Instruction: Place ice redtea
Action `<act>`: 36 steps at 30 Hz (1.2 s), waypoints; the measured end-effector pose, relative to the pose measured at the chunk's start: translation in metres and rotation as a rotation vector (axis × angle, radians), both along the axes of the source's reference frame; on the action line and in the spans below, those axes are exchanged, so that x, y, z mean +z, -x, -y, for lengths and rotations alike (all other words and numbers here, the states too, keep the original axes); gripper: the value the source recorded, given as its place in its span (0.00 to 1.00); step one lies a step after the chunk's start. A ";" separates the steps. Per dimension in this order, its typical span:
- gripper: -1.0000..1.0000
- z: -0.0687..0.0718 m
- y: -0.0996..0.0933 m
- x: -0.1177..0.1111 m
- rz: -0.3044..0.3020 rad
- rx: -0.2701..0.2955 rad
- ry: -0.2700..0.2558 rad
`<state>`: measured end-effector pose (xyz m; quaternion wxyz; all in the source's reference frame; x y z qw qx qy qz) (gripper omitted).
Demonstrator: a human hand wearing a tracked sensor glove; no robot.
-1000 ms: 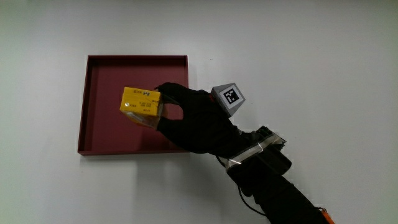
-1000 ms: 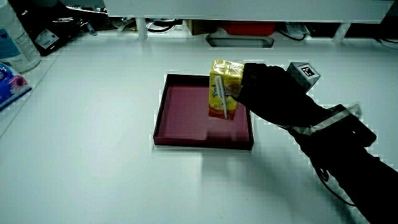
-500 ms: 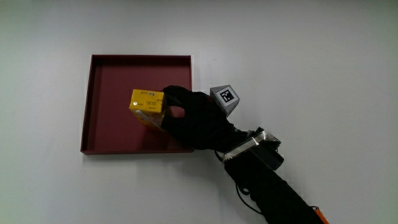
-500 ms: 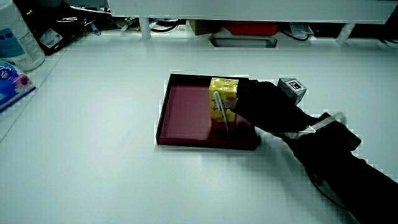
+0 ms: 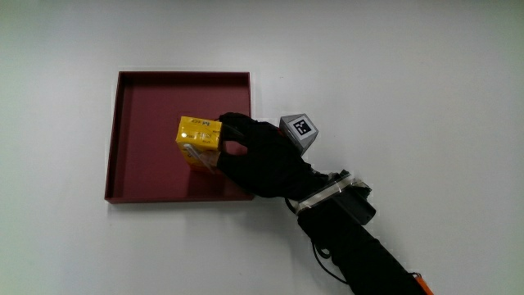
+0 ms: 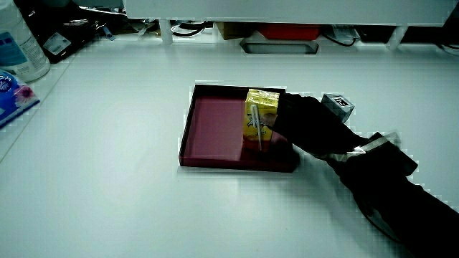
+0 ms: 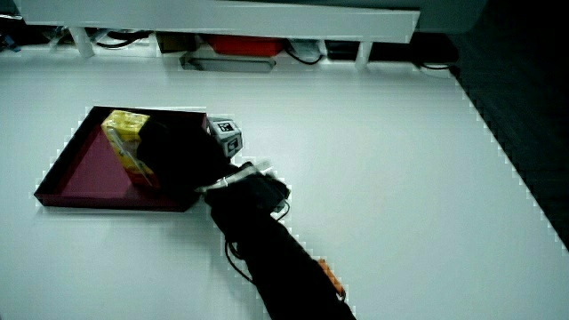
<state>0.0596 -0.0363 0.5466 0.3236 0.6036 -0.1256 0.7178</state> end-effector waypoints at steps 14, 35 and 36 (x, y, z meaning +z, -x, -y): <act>0.31 -0.002 -0.001 0.000 -0.015 0.006 0.002; 0.00 -0.015 -0.064 -0.070 -0.284 -0.238 -0.036; 0.00 -0.016 -0.071 -0.074 -0.300 -0.237 -0.022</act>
